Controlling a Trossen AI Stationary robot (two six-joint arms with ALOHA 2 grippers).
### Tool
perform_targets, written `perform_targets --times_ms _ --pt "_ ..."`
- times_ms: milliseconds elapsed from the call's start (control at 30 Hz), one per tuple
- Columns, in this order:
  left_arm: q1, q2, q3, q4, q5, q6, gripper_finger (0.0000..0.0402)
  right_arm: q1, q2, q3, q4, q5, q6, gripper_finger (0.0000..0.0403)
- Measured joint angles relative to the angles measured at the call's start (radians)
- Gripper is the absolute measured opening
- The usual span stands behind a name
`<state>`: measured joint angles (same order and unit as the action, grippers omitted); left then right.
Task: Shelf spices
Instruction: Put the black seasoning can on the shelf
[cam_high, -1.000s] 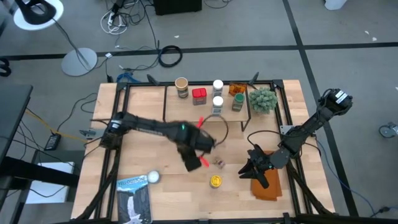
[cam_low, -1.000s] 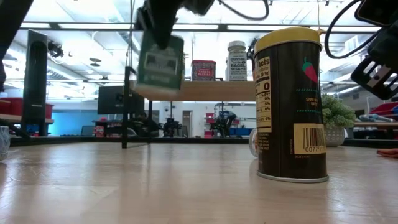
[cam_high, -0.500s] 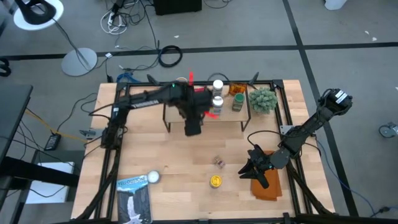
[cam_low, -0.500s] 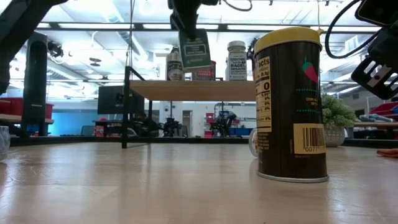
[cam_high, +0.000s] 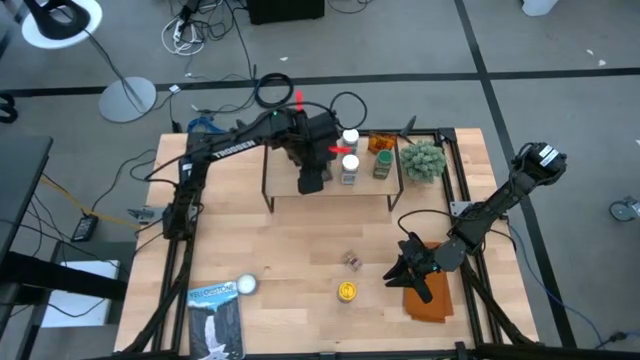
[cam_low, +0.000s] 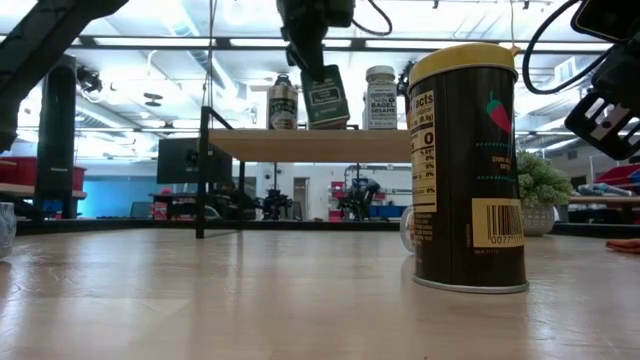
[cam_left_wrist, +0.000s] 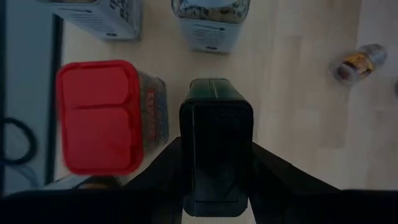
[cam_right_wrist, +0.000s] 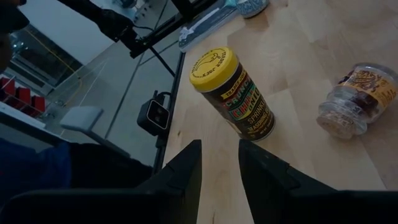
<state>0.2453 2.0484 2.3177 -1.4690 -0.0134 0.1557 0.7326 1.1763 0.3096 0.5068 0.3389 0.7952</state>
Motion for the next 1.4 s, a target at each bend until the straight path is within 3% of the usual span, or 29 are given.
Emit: perform_targets --times_ms 533,833,1400 --pt "0.003 0.016 -0.001 0.062 0.023 0.074 0.0161 0.0 0.0 0.0 0.0 -0.026 -0.003 0.0107" --pt "0.003 0.035 -0.001 -0.019 0.023 0.059 0.0163 0.0 0.0 0.0 0.0 -0.028 -0.003 0.0107" --pt "0.003 0.036 -0.001 0.009 0.052 0.05 0.0164 0.0 0.0 0.0 0.0 -0.028 0.013 0.0107"
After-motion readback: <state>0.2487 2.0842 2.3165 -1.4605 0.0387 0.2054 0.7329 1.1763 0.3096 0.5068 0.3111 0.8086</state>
